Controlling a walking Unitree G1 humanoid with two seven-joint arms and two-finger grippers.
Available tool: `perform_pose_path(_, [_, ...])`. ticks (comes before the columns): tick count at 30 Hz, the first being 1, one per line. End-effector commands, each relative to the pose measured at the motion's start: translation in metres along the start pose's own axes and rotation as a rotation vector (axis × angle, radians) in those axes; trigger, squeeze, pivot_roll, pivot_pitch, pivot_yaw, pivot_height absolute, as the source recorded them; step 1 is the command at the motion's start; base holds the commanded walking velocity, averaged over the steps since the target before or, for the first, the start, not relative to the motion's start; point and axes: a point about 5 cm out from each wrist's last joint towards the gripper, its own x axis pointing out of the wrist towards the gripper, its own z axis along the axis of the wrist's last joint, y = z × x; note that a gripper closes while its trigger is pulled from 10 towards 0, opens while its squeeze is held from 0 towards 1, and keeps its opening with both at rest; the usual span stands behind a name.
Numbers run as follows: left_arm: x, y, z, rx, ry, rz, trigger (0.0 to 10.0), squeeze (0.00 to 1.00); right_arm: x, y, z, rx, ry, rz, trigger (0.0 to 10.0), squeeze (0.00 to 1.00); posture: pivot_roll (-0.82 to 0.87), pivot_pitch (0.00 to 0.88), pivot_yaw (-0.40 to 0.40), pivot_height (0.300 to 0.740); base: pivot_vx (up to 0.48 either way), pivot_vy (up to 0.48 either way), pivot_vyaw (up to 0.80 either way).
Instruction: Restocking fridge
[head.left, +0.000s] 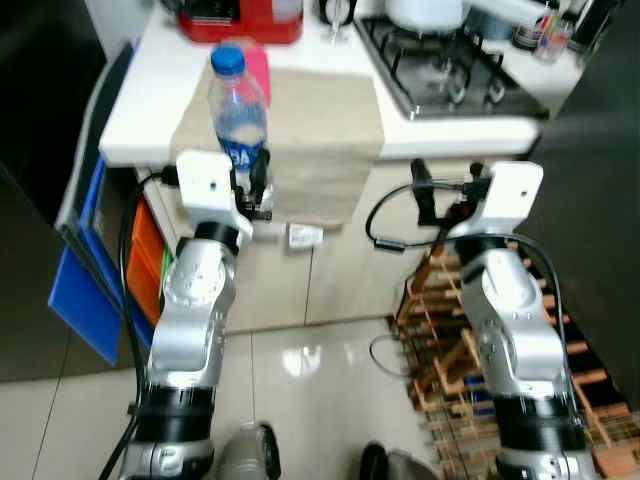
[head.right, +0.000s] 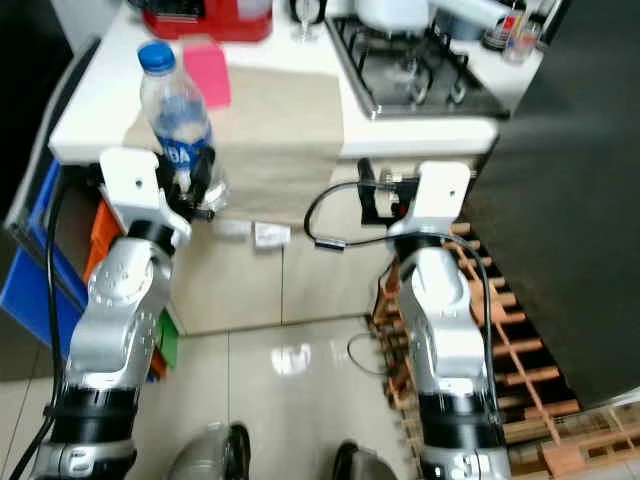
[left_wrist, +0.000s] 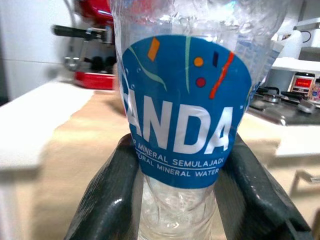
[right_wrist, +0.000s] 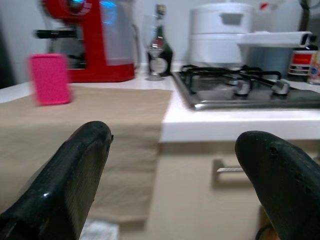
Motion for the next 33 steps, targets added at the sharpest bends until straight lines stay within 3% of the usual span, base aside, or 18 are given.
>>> perform_pose_path(1, [0.002,-0.001,0.009,0.008,-0.046,0.006,10.0,0.0,0.003,0.004,0.001,-0.009,-0.006,0.029,10.0,0.38,-0.06,0.0,-0.015,0.74,-0.48,0.0,0.0])
perform_pose_path(7, [0.004,-0.004,0.004,0.013,-0.034,0.009,10.0,0.0,0.001,0.008,-0.005,-0.013,0.03,0.072,10.0,0.37,-0.06,0.0,-0.016,0.74,-0.48,0.0,0.0])
perform_pose_path(17, [0.0,-0.002,-0.009,0.009,-0.004,-0.02,10.0,0.0,-0.001,0.01,-0.011,-0.012,0.049,0.084,10.0,0.37,-0.07,0.0,-0.006,0.74,0.0,-0.158,0.0])
perform_pose_path(33, [-0.004,0.008,-0.028,0.001,0.046,0.036,10.0,0.0,-0.003,0.008,-0.015,-0.028,0.07,0.092,10.0,0.37,-0.07,0.0,-0.014,0.74,0.279,-0.388,0.0])
